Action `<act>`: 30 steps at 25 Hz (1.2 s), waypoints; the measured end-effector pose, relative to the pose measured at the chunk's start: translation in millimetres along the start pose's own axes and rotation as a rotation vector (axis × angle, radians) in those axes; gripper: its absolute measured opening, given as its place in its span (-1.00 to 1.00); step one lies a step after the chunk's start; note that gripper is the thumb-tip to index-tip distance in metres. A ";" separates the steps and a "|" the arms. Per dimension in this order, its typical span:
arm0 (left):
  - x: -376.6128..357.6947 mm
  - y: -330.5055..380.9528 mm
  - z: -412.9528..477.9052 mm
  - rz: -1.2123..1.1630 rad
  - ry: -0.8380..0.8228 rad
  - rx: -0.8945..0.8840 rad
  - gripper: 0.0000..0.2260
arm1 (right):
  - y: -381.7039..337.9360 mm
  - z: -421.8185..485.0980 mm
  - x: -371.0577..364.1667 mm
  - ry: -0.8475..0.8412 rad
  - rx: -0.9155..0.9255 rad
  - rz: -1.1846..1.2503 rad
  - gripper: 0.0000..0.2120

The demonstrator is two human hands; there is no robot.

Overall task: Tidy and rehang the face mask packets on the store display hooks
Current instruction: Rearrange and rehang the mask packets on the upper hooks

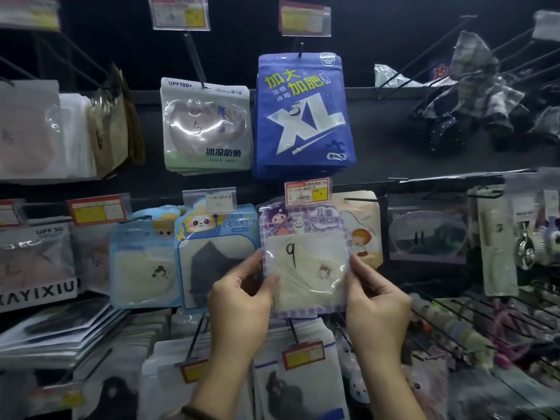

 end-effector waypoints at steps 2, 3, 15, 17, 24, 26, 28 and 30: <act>-3.0 -0.3 0.2 0.066 -0.010 -0.007 -0.57 | 2.9 4.3 -1.2 -0.016 0.006 -0.062 -0.77; -4.2 0.9 1.0 0.094 -0.011 -0.019 -0.57 | 2.0 6.3 -1.7 -0.020 0.011 -0.088 -0.77; -26.6 -1.6 3.8 0.489 -0.053 -0.091 -0.42 | -7.2 2.6 -22.6 -0.187 0.094 -0.499 -0.41; -20.5 -0.1 -0.2 0.526 -0.016 -0.096 -0.40 | -8.8 -6.2 -23.5 -0.202 0.110 -0.527 -0.41; 41.8 8.9 -21.0 0.540 0.034 -0.003 -0.84 | -0.1 -65.6 -61.3 -0.391 0.077 -0.423 -0.77; 76.8 12.0 -23.0 0.607 0.059 -0.003 -0.95 | 5.0 -95.8 -86.9 -0.479 0.059 -0.399 -0.85; 118.3 11.9 -20.3 0.651 0.075 0.001 -0.87 | 5.0 -130.4 -114.9 -0.558 0.076 -0.389 -0.87; 164.7 8.4 -13.1 0.674 0.084 0.002 -0.84 | 7.8 -162.5 -145.1 -0.641 0.054 -0.369 -0.87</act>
Point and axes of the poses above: each hand's wrist, its own z-axis towards the middle knuckle, its own x-axis out of the back of the hand, y = z × x, the point moved 6 cm from there along z, towards the middle knuckle, and after that the axes turned 3 degrees about -z, right-handed, at the moved point
